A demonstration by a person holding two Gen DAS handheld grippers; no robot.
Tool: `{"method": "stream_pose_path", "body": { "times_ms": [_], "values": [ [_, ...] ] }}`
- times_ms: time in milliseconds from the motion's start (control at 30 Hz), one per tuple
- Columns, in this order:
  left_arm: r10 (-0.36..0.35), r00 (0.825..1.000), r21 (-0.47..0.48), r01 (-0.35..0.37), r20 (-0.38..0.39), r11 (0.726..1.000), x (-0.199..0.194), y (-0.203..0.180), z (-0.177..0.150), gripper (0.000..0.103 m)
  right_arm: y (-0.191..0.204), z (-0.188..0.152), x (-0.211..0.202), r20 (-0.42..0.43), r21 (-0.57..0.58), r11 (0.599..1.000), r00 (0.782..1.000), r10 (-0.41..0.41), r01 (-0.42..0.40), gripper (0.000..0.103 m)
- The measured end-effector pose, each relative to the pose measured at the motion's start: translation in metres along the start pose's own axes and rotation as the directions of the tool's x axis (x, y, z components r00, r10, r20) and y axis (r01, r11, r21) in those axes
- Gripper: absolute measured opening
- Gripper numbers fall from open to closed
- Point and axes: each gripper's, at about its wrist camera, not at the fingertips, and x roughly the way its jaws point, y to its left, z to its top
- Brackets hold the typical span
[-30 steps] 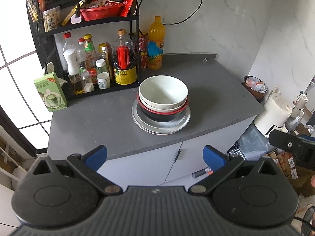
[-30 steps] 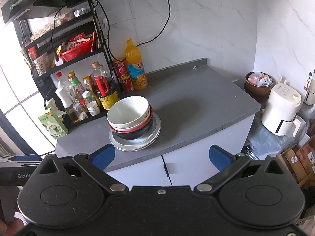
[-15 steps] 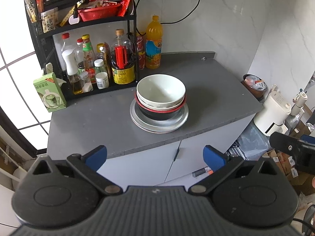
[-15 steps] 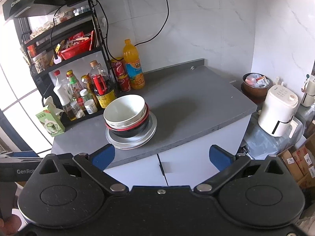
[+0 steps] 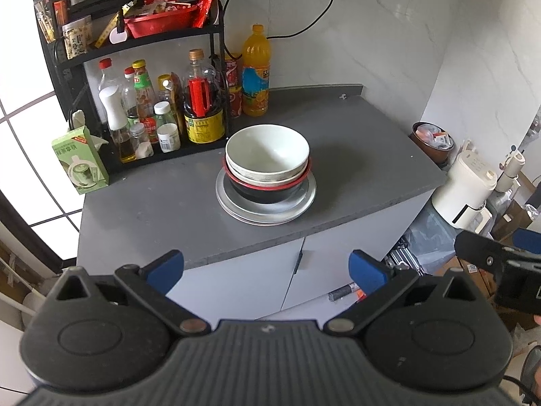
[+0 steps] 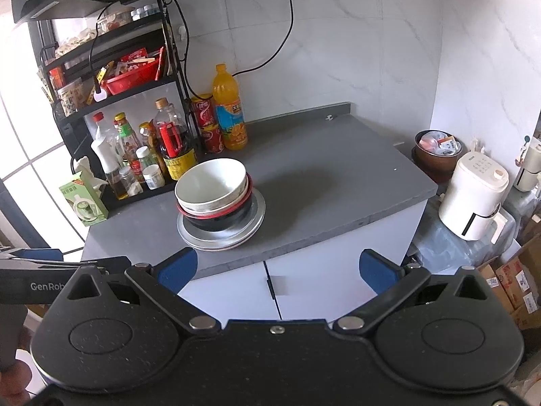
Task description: Organize plates and bowls
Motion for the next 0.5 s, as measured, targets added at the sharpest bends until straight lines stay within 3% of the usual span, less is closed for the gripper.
{"method": "stream_pose_path", "body": {
  "times_ms": [500],
  "values": [
    [0.005, 1.000, -0.005, -0.005, -0.015, 1.000, -0.0011, 0.0049, -0.0066, 0.103, -0.0015, -0.0024, -0.0015, 0.000, 0.001, 1.000, 1.000, 0.000, 0.000, 0.103]
  ]
}}
